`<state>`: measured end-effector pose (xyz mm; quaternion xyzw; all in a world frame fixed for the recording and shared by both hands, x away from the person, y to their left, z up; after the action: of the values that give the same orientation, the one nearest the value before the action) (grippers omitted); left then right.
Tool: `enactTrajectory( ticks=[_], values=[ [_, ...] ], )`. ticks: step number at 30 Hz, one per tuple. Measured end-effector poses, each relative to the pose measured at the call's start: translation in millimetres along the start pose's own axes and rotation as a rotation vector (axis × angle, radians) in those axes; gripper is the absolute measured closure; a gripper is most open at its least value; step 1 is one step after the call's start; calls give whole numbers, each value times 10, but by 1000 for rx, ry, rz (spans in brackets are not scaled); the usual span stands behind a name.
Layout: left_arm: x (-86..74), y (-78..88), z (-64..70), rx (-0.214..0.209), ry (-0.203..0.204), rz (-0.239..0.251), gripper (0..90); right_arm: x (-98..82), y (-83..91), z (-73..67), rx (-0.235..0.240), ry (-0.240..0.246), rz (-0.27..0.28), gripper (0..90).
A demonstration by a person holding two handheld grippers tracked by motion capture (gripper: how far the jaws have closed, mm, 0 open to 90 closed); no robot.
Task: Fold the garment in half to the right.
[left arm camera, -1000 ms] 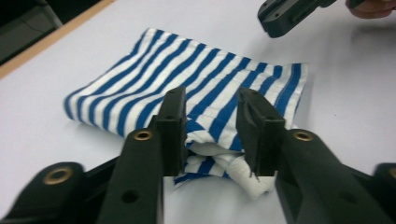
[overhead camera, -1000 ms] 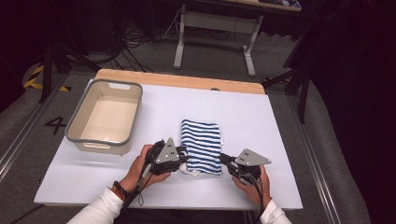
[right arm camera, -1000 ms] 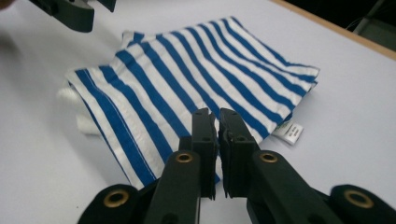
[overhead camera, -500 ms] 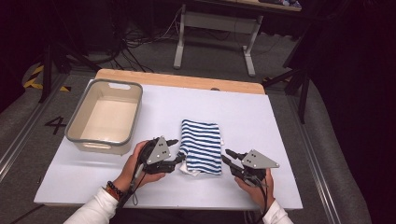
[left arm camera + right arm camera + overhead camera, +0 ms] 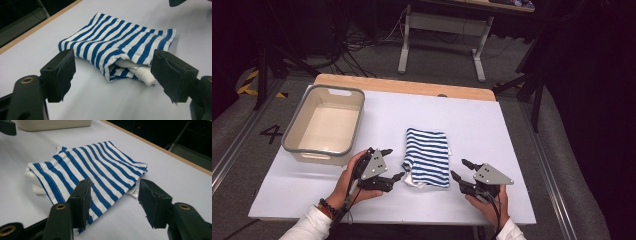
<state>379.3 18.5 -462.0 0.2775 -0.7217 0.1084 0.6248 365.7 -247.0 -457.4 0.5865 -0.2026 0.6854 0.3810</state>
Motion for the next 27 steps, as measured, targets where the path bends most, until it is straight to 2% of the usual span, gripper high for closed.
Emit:
enactTrajectory(
  ticks=[10, 13, 15, 17, 21, 25, 27],
  values=[
    [-82, 136, 4, 19, 23, 16, 157, -41, 43, -19, -2, 20, 8, 318],
    [-95, 188, 0, 21, 16, 13, 145, -66, 59, -32, -8, 29, 10, 285],
    [-117, 259, -15, 30, 38, 21, 140, -75, 73, -31, -15, 32, 9, 267],
    [-130, 280, -19, 36, 43, 21, 138, -75, 82, -35, -11, 22, 16, 262],
    [-181, 357, -27, 49, 53, 15, 130, -109, 107, -32, -30, 24, 6, 220],
    [-241, 425, -23, 60, 56, -2, 122, -125, 117, -31, -33, 27, 4, 206],
    [-280, 475, -32, 69, 70, -5, 116, -140, 121, -28, -30, 20, 0, 187]
  ],
)
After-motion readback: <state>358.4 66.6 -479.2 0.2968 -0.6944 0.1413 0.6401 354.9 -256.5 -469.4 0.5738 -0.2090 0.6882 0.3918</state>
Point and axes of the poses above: each handheld gripper's, and its own axes: y roughly backward along the jaws, x roughly out of its top, z roughly to its right, the point moved 7 cm from there along -y, roughly forward along the jaws, and after that the axes turned 15 degrees about z, right-handed, at the moved point
